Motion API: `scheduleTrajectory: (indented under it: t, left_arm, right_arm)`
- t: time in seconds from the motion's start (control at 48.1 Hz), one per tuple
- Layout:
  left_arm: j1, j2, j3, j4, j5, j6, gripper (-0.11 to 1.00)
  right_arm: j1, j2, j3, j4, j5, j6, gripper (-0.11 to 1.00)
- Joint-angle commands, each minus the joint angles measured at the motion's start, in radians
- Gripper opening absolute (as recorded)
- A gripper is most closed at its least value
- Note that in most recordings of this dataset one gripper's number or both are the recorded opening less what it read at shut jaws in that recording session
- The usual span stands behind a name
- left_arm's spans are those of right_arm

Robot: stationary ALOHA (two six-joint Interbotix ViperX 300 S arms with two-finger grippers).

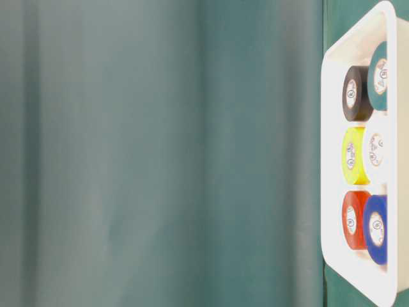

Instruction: Put the tape alternately from left to right into the white case.

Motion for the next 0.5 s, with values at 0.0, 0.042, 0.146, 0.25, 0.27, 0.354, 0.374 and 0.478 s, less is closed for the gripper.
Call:
scheduleTrajectory:
  t: [0.0, 0.042, 0.146, 0.25, 0.27, 0.354, 0.374, 0.478]
  left_arm:
    - [0.005, 0.006, -0.011, -0.002, -0.005, 0.002, 0.95]
    - [0.005, 0.006, -0.011, -0.002, -0.005, 0.002, 0.95]
    - [0.005, 0.006, -0.011, -0.002, -0.006, 0.002, 0.95]
    - [0.005, 0.006, -0.011, -0.002, -0.005, 0.002, 0.95]
    - [0.005, 0.006, -0.009, -0.002, -0.005, 0.002, 0.95]
    - [0.005, 0.006, -0.011, -0.002, -0.005, 0.002, 0.95]
    - [0.006, 0.006, -0.009, -0.002, -0.005, 0.002, 0.95]
    - [0.005, 0.006, -0.009, -0.002, -0.005, 0.002, 0.95]
  right_arm:
    - [-0.009, -0.020, 0.002, 0.005, -0.011, 0.002, 0.83]
    - [-0.012, -0.029, 0.009, 0.005, -0.012, 0.002, 0.83]
    - [-0.014, -0.048, 0.025, 0.006, -0.026, 0.002, 0.83]
    - [-0.014, -0.064, 0.041, 0.006, -0.041, 0.002, 0.83]
    - [-0.014, -0.067, 0.043, 0.006, -0.043, 0.002, 0.83]
    - [-0.014, -0.077, 0.052, 0.008, -0.048, 0.002, 0.83]
    - [-0.015, -0.078, 0.054, 0.008, -0.049, 0.002, 0.83]
    - [-0.015, -0.089, 0.063, 0.008, -0.049, 0.002, 0.83]
